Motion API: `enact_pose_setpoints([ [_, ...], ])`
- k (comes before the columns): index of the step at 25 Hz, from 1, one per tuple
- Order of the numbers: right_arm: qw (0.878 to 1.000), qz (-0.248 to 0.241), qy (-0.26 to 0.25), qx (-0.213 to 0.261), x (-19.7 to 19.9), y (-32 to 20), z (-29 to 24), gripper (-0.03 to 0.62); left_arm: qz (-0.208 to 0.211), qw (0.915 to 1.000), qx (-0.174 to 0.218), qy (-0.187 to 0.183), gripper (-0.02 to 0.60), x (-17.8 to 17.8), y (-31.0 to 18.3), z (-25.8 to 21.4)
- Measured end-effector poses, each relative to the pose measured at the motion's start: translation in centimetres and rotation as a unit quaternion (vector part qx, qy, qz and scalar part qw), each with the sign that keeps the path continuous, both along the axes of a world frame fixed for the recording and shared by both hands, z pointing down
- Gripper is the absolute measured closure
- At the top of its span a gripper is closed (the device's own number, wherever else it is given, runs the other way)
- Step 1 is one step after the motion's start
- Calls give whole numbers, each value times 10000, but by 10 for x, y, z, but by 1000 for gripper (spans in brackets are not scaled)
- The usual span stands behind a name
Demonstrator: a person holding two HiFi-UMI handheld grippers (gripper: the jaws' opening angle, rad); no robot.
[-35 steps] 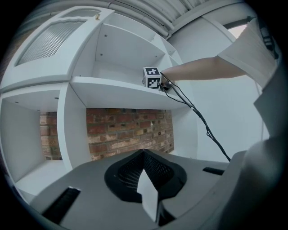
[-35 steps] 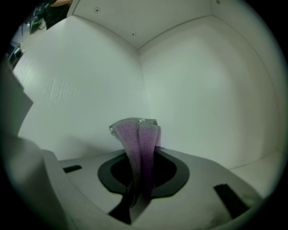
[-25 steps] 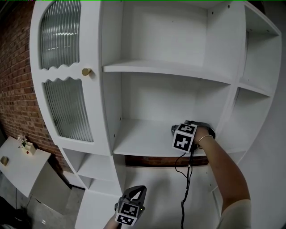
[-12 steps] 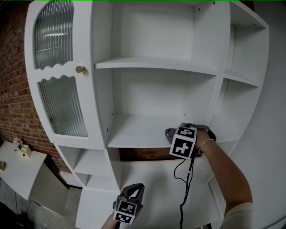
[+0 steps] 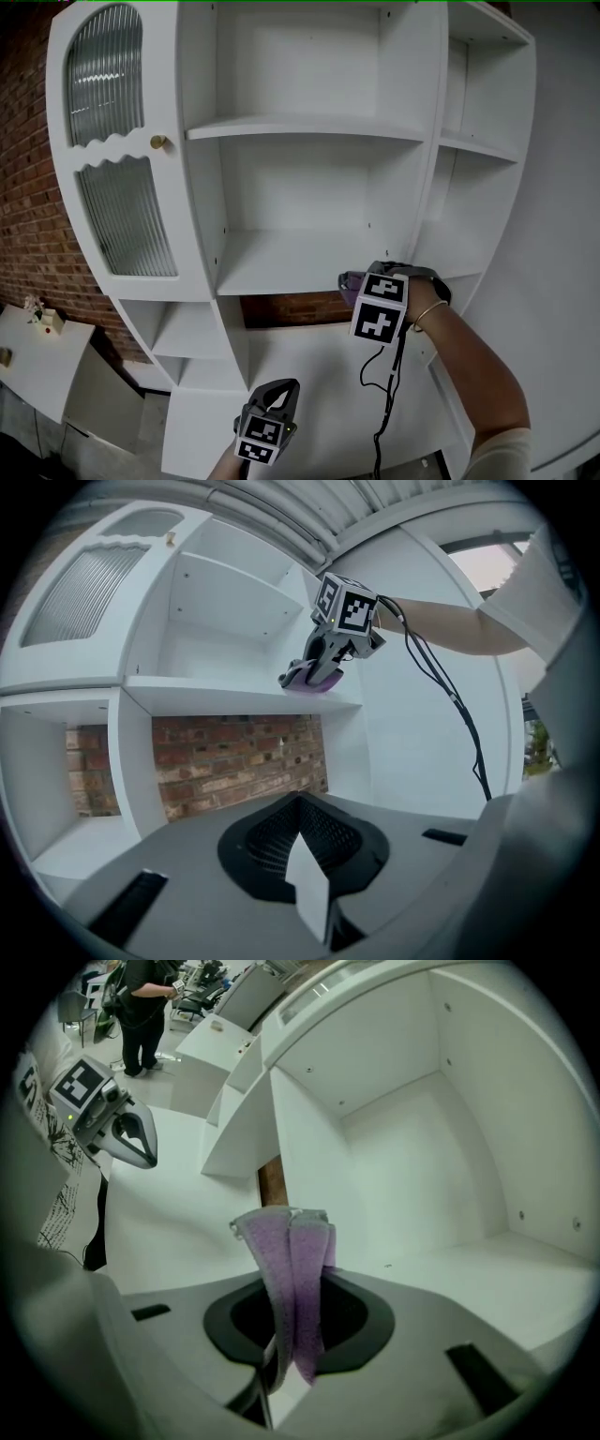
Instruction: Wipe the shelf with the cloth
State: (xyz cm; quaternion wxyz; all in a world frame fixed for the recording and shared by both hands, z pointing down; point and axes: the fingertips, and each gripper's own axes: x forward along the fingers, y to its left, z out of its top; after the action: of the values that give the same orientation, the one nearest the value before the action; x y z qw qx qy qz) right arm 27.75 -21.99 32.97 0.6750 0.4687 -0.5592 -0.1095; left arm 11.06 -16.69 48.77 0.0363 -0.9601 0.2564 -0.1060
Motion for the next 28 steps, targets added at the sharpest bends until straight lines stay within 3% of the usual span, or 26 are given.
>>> enact_pose_setpoints([
  [3, 9999, 24, -134, 75, -6, 14, 2, 514, 9, 10000, 28, 20, 567, -2, 6, -3],
  [6, 9972, -14, -610, 429, -14, 22, 5, 511, -14, 9999, 64, 102, 568, -5, 9, -8],
  [10, 9779, -53, -1647, 1283, -24, 28, 15, 513, -102, 9997, 133, 165, 568, -11, 6, -13],
  [13, 9481, -99, -2503, 1956, -33, 35, 26, 513, -192, 9995, 146, 205, 568, -17, 2, -15],
  [16, 9105, -125, -3303, 2486, -42, 44, 44, 513, -279, 9989, 152, 340, 568, -23, -3, -20],
  [25, 8039, 4, -4976, 3258, -56, 71, 105, 516, -497, 9963, 77, 692, 568, -40, -16, -26],
  [28, 7865, -81, -5189, 3347, -61, 74, 111, 517, -445, 9960, 56, 777, 568, -39, -19, -26],
])
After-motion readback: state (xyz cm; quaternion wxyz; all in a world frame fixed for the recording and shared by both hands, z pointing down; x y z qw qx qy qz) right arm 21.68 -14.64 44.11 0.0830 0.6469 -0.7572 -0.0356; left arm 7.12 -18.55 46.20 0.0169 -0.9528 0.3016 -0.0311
